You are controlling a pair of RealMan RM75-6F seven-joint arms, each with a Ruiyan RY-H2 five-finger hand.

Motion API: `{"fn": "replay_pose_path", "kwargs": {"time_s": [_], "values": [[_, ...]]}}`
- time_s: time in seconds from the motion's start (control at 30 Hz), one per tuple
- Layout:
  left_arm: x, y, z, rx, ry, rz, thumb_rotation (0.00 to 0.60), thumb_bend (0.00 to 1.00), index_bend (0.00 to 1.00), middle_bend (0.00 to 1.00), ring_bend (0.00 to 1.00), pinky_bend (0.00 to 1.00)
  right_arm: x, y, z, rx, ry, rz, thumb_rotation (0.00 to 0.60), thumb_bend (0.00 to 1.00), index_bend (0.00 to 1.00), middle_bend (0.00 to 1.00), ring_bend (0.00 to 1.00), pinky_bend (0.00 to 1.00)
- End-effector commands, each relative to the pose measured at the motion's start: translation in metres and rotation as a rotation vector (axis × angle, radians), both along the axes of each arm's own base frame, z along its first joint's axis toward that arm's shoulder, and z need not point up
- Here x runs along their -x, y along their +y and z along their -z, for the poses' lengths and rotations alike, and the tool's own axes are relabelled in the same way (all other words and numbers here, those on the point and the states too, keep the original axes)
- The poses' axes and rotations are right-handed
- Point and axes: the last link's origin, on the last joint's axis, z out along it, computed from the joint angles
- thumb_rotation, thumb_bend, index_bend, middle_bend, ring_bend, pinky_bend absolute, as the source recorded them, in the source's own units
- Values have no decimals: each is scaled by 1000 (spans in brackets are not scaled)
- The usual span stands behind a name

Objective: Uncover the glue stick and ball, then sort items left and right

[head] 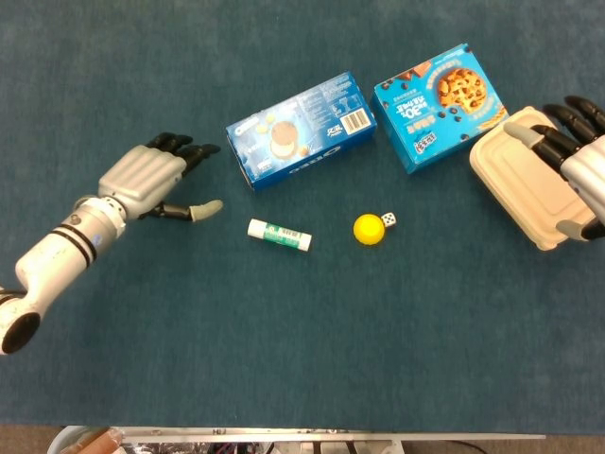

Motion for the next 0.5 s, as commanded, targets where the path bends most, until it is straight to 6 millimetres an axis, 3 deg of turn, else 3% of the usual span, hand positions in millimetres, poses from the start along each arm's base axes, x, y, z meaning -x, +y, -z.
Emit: {"fn": "replay_pose_path", "kwargs": {"time_s": [0.03, 0.5], "values": [[-8, -1, 5, 16, -21, 7, 80, 193, 237, 150, 38, 44, 0, 0, -1, 3, -2, 1, 600, 0, 87, 241, 88, 84], [-42, -9, 18, 67, -124, 45, 77, 193, 230, 149, 38, 44, 4, 2, -7, 20, -6, 12, 600, 0, 87, 240, 88, 84]]}}
